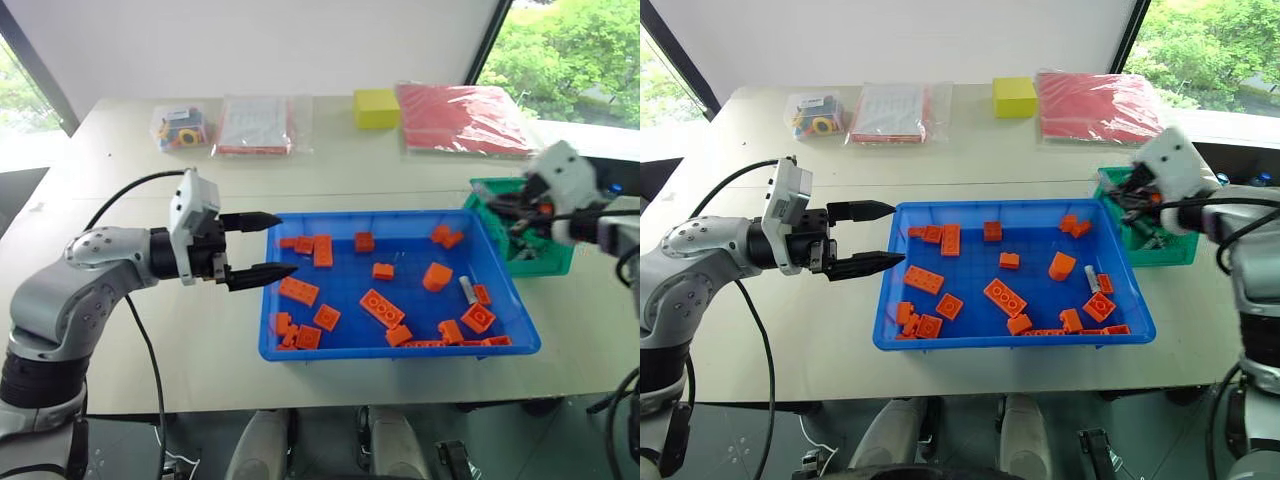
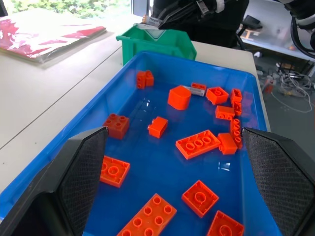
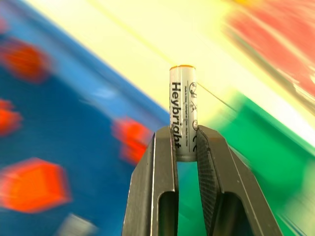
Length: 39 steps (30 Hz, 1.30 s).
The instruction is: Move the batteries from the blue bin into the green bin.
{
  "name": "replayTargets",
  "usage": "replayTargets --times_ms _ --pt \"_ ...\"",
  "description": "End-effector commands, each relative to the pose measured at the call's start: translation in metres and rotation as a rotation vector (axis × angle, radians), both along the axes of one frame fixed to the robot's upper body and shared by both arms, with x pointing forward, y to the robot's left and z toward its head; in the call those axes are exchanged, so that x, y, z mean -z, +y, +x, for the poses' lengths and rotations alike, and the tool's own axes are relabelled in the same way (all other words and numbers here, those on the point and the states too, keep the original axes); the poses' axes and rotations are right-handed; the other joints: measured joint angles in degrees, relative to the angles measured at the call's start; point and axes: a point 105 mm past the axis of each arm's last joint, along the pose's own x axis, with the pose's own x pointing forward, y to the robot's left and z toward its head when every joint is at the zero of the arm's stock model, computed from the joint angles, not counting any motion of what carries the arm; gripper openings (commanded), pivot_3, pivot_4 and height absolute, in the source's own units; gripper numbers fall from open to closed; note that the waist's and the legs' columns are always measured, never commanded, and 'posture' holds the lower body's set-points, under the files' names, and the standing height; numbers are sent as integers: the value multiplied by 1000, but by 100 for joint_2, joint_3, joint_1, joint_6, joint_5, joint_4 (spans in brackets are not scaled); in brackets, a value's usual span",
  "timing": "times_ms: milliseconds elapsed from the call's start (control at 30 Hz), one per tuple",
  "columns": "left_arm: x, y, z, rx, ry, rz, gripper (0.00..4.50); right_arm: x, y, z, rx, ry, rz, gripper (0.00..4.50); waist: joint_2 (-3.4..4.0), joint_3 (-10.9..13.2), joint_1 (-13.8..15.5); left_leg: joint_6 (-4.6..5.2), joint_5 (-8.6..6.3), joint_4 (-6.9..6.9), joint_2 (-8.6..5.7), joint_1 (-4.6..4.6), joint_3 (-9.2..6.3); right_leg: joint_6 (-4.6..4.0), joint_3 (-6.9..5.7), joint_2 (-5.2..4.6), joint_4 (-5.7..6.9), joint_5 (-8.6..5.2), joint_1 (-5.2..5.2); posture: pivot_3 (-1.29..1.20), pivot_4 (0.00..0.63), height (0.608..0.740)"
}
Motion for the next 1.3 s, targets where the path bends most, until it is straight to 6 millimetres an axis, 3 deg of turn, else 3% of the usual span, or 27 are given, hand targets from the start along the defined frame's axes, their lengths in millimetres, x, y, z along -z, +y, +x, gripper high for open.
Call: replayTargets --times_ms 33,133,333,467,600,800,1300 --pt "-9 -1 -4 26 -38 -6 4500 -6 -23 0 82 -40 -61 30 1 1 -22 0 0 -1 1 0 2 0 0 0 2 0 -2 0 150 692" --pt "-10 -2 -3 31 -39 -6 4500 1 -34 1 131 -24 -38 30 3 1 -26 1 0 -1 2 0 4 3 1 1 6 2 -4 0 150 692" --pt "-10 -4 -8 52 -33 -1 4500 -6 -22 0 63 -70 -30 2918 3 1 -9 1 0 0 2 0 4 7 1 1 5 4 -4 0 150 692" --pt "-9 -5 -14 74 -23 5 4500 -10 1 -12 -45 -38 2 2918 3 1 -3 1 0 0 2 -1 1 11 1 1 5 6 -4 0 150 692" --pt "-7 -6 -22 106 -5 15 4500 14 44 -40 -187 110 12 2918 2 1 5 3 -1 -1 2 -2 -7 14 0 2 5 6 -2 0 150 692" --pt "-6 -9 -22 101 -10 6 4500 40 67 -55 -177 218 59 2918 0 0 6 3 -1 7 1 -1 -2 0 1 -2 2 -1 1 0 150 692" --pt "-8 -10 -19 69 -23 -22 4500 71 74 -39 -22 319 -3 2918 -1 -1 4 3 -1 5 1 -3 -4 -2 0 0 1 -2 -1 0 150 692"
